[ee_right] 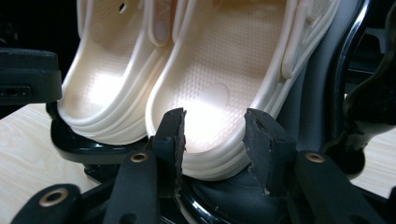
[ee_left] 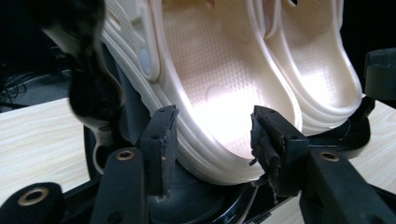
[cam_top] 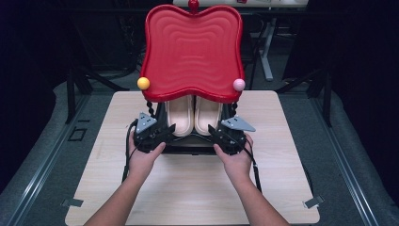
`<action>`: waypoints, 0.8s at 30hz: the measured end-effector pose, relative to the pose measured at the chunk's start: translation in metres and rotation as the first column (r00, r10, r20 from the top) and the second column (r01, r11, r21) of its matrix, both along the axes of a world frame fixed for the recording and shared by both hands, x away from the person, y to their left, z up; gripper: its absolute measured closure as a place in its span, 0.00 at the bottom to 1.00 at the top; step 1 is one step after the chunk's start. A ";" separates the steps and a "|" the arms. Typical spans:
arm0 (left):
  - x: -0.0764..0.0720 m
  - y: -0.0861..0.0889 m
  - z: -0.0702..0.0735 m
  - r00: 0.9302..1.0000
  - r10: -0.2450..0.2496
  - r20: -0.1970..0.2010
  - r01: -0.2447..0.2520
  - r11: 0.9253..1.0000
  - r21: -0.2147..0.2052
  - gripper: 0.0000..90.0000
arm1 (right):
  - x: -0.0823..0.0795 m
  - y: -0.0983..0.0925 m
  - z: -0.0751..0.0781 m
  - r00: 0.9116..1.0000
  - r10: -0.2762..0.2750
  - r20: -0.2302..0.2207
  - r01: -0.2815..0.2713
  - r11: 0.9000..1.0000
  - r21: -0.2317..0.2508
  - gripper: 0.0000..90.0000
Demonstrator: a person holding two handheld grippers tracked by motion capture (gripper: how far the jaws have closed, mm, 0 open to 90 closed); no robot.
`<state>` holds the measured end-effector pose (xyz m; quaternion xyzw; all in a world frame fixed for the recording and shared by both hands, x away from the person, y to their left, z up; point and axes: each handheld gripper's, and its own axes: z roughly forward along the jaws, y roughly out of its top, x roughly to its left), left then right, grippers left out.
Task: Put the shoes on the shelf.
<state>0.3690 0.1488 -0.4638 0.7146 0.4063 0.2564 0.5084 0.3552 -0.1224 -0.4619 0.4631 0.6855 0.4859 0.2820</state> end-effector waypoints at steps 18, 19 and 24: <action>-0.039 0.027 0.016 0.997 -0.025 0.077 0.024 1.000 0.011 0.50 | -0.033 -0.024 0.016 0.998 0.048 0.034 -0.046 0.996 -0.076 0.56; -0.042 0.030 0.015 0.997 -0.024 0.076 0.023 1.000 0.013 0.50 | -0.034 -0.025 0.016 0.998 0.049 0.040 -0.046 0.996 -0.073 0.56; -0.048 0.038 0.010 0.998 -0.021 0.065 0.019 0.999 0.027 0.50 | -0.044 -0.035 0.015 0.998 0.049 0.049 -0.045 0.996 -0.076 0.55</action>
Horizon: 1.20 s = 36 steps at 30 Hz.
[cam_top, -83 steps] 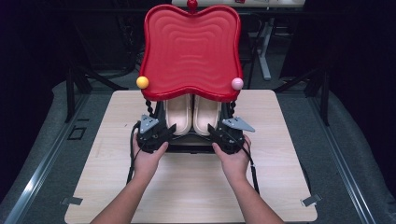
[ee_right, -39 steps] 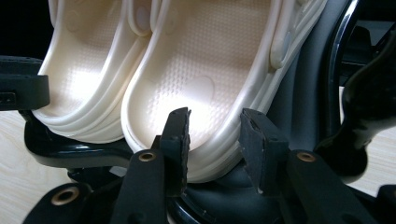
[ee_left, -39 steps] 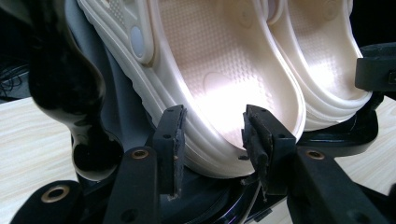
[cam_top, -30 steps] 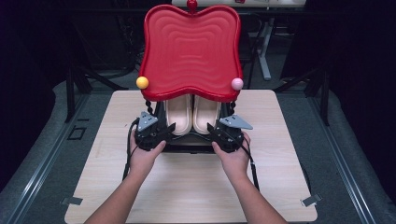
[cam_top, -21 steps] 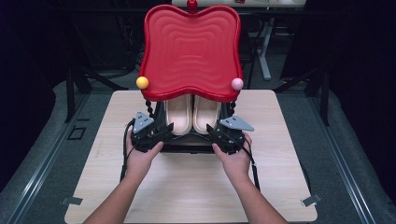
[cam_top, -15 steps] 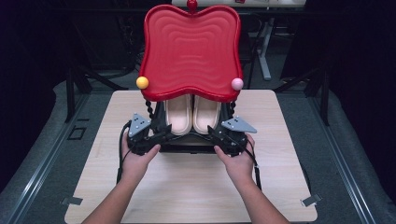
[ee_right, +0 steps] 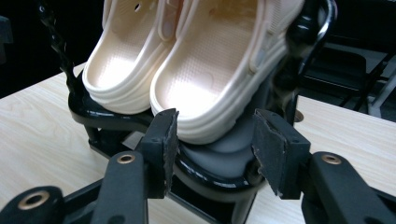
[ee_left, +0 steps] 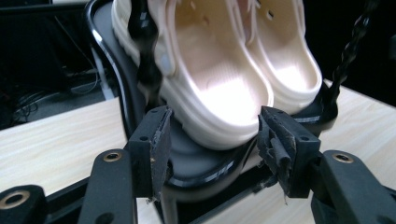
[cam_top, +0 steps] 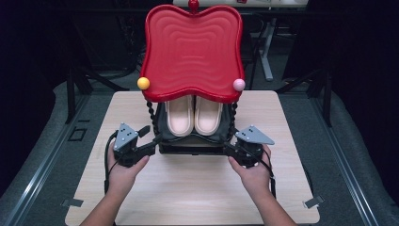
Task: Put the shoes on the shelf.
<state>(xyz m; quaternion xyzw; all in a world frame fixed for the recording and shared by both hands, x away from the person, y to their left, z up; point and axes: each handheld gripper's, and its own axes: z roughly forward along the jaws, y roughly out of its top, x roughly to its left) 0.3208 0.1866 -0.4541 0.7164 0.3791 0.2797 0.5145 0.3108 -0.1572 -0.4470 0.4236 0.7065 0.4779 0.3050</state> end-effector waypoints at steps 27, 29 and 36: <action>-0.044 0.059 -0.080 0.986 0.082 -0.143 -0.079 0.996 0.029 0.47 | -0.057 -0.062 -0.068 0.996 -0.038 -0.083 0.034 0.998 -0.045 0.53; -0.042 0.059 -0.086 0.984 0.083 -0.156 -0.079 0.996 0.034 0.47 | -0.058 -0.062 -0.075 0.996 -0.034 -0.087 0.030 0.998 -0.051 0.53; -0.041 0.055 -0.100 0.980 0.065 -0.191 -0.055 0.997 0.060 0.47 | -0.056 -0.061 -0.090 0.995 -0.034 -0.097 0.028 0.997 -0.065 0.52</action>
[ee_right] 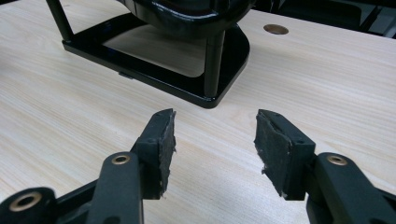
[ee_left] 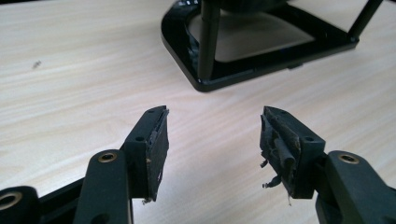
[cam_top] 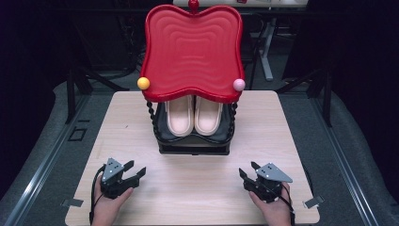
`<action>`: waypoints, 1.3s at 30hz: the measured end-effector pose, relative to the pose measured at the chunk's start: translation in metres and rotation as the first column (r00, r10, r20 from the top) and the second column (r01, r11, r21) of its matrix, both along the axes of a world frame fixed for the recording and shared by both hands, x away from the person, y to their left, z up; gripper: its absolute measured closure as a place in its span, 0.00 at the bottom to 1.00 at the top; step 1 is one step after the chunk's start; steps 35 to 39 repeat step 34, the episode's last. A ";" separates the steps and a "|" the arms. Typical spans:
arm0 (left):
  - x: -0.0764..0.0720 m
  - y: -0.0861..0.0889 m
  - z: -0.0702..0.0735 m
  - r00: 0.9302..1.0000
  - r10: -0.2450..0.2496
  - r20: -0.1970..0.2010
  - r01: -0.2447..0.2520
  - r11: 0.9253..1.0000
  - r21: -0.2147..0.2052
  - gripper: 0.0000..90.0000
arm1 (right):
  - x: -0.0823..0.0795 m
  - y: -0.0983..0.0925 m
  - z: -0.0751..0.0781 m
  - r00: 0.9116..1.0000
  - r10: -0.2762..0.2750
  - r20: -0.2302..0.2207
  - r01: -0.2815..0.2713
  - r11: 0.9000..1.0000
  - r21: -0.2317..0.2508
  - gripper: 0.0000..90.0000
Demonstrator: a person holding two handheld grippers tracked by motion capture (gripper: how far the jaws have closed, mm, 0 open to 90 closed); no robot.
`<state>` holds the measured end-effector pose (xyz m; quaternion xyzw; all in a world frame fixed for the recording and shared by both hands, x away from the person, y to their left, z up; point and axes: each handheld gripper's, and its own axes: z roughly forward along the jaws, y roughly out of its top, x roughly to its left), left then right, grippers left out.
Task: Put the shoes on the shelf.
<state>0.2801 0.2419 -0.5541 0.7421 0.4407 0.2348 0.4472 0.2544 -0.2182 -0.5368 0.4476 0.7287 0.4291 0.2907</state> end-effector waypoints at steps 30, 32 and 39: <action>0.002 -0.006 -0.010 0.999 -0.037 -0.030 0.039 0.998 0.058 0.47 | 0.010 -0.006 -0.020 0.998 -0.043 -0.056 0.044 0.999 0.030 0.48; 0.002 -0.007 -0.010 0.998 -0.047 -0.036 0.049 0.997 0.052 0.48 | 0.010 -0.006 -0.019 0.998 -0.042 -0.043 0.044 0.999 0.029 0.47; 0.001 -0.007 -0.009 0.998 -0.060 -0.028 0.061 0.997 0.042 0.49 | 0.010 -0.007 -0.019 0.998 -0.043 -0.038 0.044 0.998 0.036 0.47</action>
